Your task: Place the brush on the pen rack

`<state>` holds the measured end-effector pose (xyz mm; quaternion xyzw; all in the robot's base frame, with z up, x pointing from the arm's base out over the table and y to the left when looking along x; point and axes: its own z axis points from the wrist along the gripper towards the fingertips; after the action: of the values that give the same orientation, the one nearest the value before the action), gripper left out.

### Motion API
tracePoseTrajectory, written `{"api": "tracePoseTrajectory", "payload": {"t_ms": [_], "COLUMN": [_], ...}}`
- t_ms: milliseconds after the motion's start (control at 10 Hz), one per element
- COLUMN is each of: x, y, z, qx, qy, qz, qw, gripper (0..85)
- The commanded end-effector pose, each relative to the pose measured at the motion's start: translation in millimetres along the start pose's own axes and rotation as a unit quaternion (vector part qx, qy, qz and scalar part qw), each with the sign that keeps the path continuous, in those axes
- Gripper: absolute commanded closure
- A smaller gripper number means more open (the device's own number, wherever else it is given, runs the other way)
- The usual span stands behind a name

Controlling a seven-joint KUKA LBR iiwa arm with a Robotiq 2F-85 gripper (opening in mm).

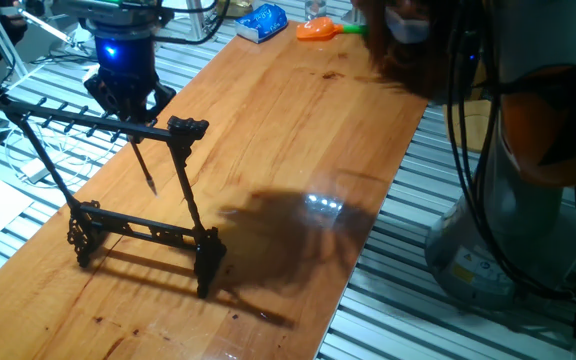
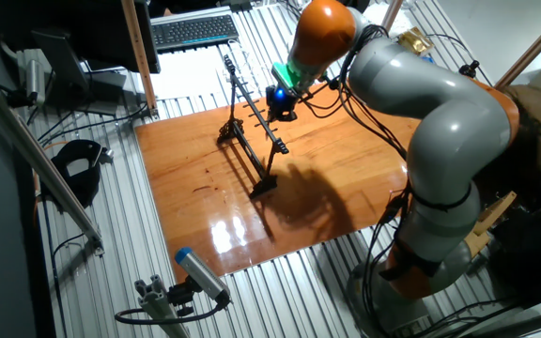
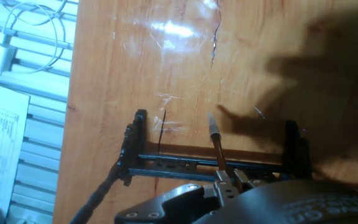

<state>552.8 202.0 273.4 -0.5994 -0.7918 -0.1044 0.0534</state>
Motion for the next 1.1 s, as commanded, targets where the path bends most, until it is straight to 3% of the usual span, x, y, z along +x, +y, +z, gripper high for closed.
{"api": "tracePoseTrajectory", "payload": {"t_ms": [0, 100, 300, 400, 800, 1000], "x": [-0.8, -1.9, -3.1, -3.8, -11.8, -20.7], "y": [0.9, 2.2, 3.7, 4.4, 12.6, 20.9], "z": [-0.4, -0.3, 3.1, 3.7, 4.5, 6.1], "qx": [0.004, 0.008, 0.011, 0.012, 0.013, 0.014], "qy": [0.0, 0.001, -0.003, -0.006, -0.003, -0.005], "qz": [-0.002, -0.002, -0.001, -0.001, -0.005, -0.015], "qw": [1.0, 1.0, 0.9999, 0.9999, 0.9999, 0.9998], "gripper": [68.0, 51.0, 51.0, 34.0, 34.0, 34.0]}}
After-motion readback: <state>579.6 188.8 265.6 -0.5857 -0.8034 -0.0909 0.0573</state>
